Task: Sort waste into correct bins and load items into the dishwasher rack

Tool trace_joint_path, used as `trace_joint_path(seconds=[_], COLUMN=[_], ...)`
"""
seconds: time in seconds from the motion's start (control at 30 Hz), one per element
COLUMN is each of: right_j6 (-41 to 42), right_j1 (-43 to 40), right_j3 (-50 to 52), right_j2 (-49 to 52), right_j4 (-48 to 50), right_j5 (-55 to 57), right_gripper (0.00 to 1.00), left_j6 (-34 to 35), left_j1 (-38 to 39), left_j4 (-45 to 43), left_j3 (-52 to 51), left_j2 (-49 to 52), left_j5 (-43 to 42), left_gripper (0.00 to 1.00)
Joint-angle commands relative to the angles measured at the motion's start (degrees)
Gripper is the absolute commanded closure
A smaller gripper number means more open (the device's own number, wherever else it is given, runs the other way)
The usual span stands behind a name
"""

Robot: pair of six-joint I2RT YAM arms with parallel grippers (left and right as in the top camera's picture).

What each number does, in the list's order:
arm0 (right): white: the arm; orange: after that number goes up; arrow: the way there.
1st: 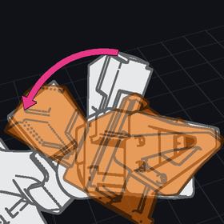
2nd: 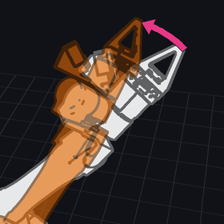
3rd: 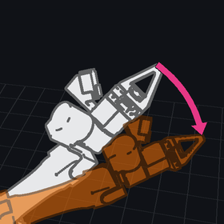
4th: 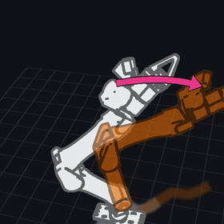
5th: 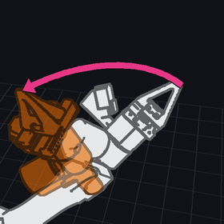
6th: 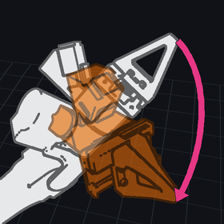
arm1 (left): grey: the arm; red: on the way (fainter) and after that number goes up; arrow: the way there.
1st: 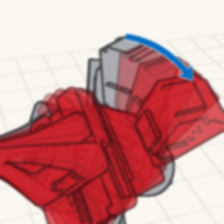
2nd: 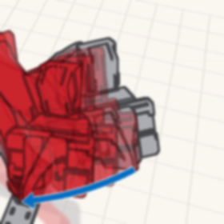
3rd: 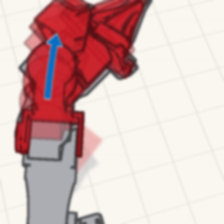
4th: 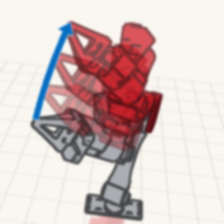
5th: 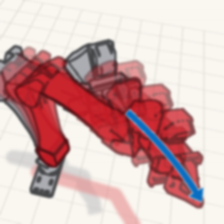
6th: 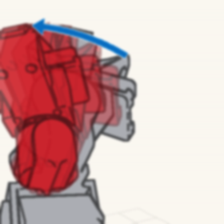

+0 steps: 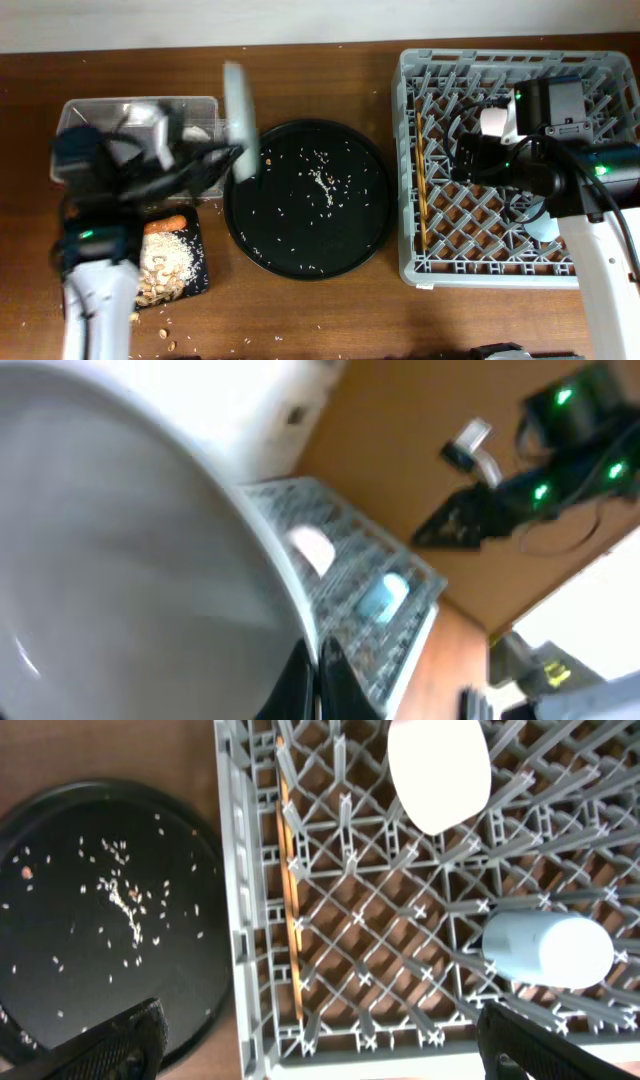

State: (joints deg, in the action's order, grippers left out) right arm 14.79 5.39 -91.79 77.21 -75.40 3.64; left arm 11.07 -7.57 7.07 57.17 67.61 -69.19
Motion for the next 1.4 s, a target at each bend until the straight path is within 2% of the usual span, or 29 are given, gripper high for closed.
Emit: trace_joint_path(seconds=[0.0, 0.1, 0.17, 0.27, 0.4, 0.43, 0.5, 0.57, 0.6, 0.63, 0.67, 0.7, 0.73, 0.8, 0.87, 0.93, 1.0, 1.03, 1.07, 1.1, 1.13, 1.2, 1.23, 1.3, 1.37], right_j6=[0.04, 0.04, 0.04, 0.04, 0.04, 0.04, 0.04, 0.04, 0.04, 0.04, 0.04, 0.04, 0.04, 0.04, 0.04, 0.04, 0.04, 0.04, 0.04, 0.04, 0.04, 0.04, 0.04, 0.04, 0.04], right_j1=[-0.22, -0.22, -0.22, -0.22, -0.22, -0.22, -0.22, -0.22, -0.22, -0.22, -0.22, -0.22, -0.22, -0.22, -0.22, -0.22, -0.22, -0.22, -0.22, -0.22, -0.22, -0.22, -0.22, -0.22, -0.22], right_j3=[-0.35, -0.35, -0.35, -0.35, -0.35, -0.35, -0.35, -0.35, -0.35, -0.35, -0.35, -0.35, -0.35, -0.35, -0.35, -0.35, -0.35, -0.35, -0.35, -0.35, -0.35, -0.35, -0.35, -0.35, -0.35], right_j2=[-0.22, -0.22, -0.22, -0.22, -0.22, -0.22, -0.22, -0.22, -0.22, -0.22, -0.22, -0.22, -0.22, -0.22, -0.22, -0.22, -0.22, -0.22, -0.22, -0.22, -0.22, -0.22, -0.22, -0.22, -0.22], right_j4=[0.17, 0.15, 0.15, 0.15, 0.15, 0.15, 0.15, 0.15, 0.15, 0.15, 0.15, 0.15, 0.15, 0.15, 0.15, 0.15, 0.15, 0.15, 0.15, 0.17, 0.15, 0.15, 0.15, 0.15, 0.17], right_j5=[0.48, 0.48, 0.48, 0.50, 0.48, 0.50, 0.48, 0.48, 0.48, 0.50, 0.48, 0.48, 0.48, 0.48, 0.48, 0.48, 0.48, 0.50, 0.48, 0.48, 0.48, 0.48, 0.48, 0.48, 0.48], right_gripper=[0.01, 0.02, 0.02, 0.02, 0.02, 0.02, 0.02, 0.02, 0.02, 0.02, 0.02, 0.01, 0.02, 0.02, 0.02, 0.02, 0.02, 0.02, 0.02, 0.02, 0.02, 0.02, 0.02, 0.02, 0.02], left_j6=[32.06, 48.09, 57.51, 63.30, 63.91, 63.45, 58.18, 52.17, 52.17, 52.19, 52.19, 51.93, 49.37, 47.98, 47.98, 46.82, 39.54, 34.29, 27.10, 21.29, 17.53, 9.53, 8.24, 8.13, 8.13], left_j1=[14.84, 23.21, 29.16, 34.84, 38.38, 39.36, 40.57, 40.59, 40.59, 40.59, 40.59, 40.59, 40.41, 39.45, 36.17, 30.62, 24.22, 20.85, 16.15, 13.09, 11.54, 8.17, 7.30, 6.91, 6.91], left_j4=[-24.39, -47.95, -63.08, -69.83, -70.64, -67.91, -59.47, -53.27, -52.59, -52.37, -52.41, -52.92, -56.15, -62.14, -60.35, -54.21, -38.66, -27.61, -10.45, 3.37, 12.04, 35.34, 43.06, 52.11, 55.21], left_j3=[1.11, 1.11, 1.11, 1.11, 1.11, 1.11, 1.11, 1.11, 1.11, 1.11, 1.11, 1.11, 1.11, 1.18, 1.20, 1.20, 1.29, 1.66, 2.97, 4.72, 6.12, 12.57, 15.54, 18.25, 18.25], left_j2=[7.15, 19.30, 28.72, 36.28, 38.18, 38.21, 38.23, 39.04, 39.54, 40.63, 40.98, 41.03, 41.03, 40.92, 39.17, 34.93, 27.71, 23.06, 16.22, 10.86, 7.52, -4.46, -9.25, -16.79, -22.95], left_j5=[13.40, 13.57, 16.65, 23.08, 23.52, 23.39, 24.26, 25.09, 25.07, 24.87, 24.87, 25.11, 25.09, 25.09, 23.43, 21.00, 20.26, 20.94, 24.24, 30.47, 36.52, 59.84, 69.75, 82.88, 89.46], left_gripper=[1.00, 1.00, 1.00, 1.00, 1.00, 1.00, 1.00, 0.94, 0.91, 0.78, 0.62, 0.38, 0.01, 0.01, 0.01, 0.01, 0.01, 0.01, 0.01, 0.01, 0.01, 0.01, 0.01, 0.01, 0.01])
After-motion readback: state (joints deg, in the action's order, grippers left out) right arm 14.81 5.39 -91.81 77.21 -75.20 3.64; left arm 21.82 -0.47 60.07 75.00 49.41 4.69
